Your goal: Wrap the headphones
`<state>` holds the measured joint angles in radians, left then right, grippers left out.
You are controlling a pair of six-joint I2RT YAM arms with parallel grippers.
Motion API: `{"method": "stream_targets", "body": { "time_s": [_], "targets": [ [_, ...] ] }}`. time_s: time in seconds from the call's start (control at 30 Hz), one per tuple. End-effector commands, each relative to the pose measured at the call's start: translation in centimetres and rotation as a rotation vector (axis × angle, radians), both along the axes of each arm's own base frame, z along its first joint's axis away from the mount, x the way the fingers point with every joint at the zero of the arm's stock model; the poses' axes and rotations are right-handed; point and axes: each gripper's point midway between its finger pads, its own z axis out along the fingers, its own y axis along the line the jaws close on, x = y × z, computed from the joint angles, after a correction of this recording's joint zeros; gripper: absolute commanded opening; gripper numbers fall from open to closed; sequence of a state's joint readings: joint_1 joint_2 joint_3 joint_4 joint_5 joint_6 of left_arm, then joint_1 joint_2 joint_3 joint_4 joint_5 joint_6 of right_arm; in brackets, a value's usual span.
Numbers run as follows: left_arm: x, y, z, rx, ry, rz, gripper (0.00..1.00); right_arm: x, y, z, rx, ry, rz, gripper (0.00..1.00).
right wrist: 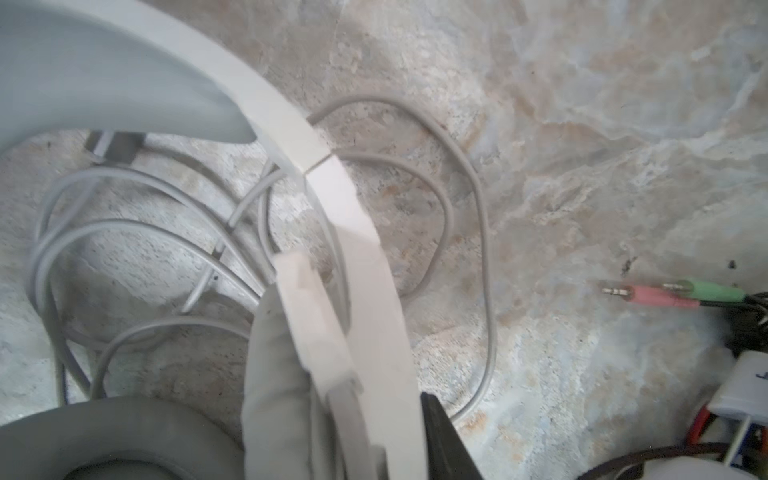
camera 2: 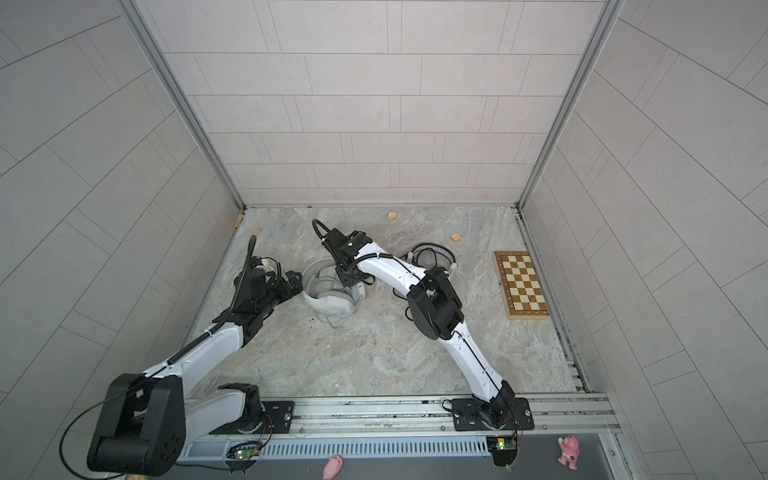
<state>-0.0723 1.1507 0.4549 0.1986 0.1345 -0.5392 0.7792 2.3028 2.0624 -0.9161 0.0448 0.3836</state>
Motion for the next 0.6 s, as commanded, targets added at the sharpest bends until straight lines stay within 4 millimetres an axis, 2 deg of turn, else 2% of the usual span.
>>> {"method": "stream_targets", "body": {
  "time_s": [0.0,0.1,0.2,0.27,0.33,0.4,0.47,0.57],
  "targets": [
    [0.2,-0.9,1.2,-0.045,-0.062,-0.037,1.0,0.2,0.5,5.3,0.113,-0.133,0.008,0.28],
    [0.6,-2.5,2.5,-0.111,-0.116,-0.109,1.0,0.2,-1.1,7.3,0.16,-0.251,-0.031,0.26],
    [0.6,-4.4,4.3,-0.19,-0.17,-0.193,1.0,0.2,-3.0,10.4,0.184,-0.377,-0.052,0.25],
    [0.4,-5.3,4.8,-0.242,-0.182,-0.221,1.0,-0.3,-4.8,12.1,0.2,-0.453,-0.094,0.24],
    [0.2,-6.3,5.4,-0.309,-0.193,-0.249,1.0,-1.0,-6.1,13.1,0.239,-0.539,-0.099,0.25],
    [-0.2,-7.5,6.3,-0.372,-0.206,-0.286,1.0,-1.0,-6.7,15.2,0.328,-0.664,-0.118,0.26],
    [-0.6,-8.6,7.5,-0.379,-0.225,-0.335,1.0,-1.2,-8.5,16.3,0.316,-0.716,-0.172,0.25],
    [-1.1,-9.0,9.2,-0.328,-0.236,-0.375,1.0,-1.9,-10.0,17.2,0.343,-0.763,-0.219,0.24]
  ]
}}
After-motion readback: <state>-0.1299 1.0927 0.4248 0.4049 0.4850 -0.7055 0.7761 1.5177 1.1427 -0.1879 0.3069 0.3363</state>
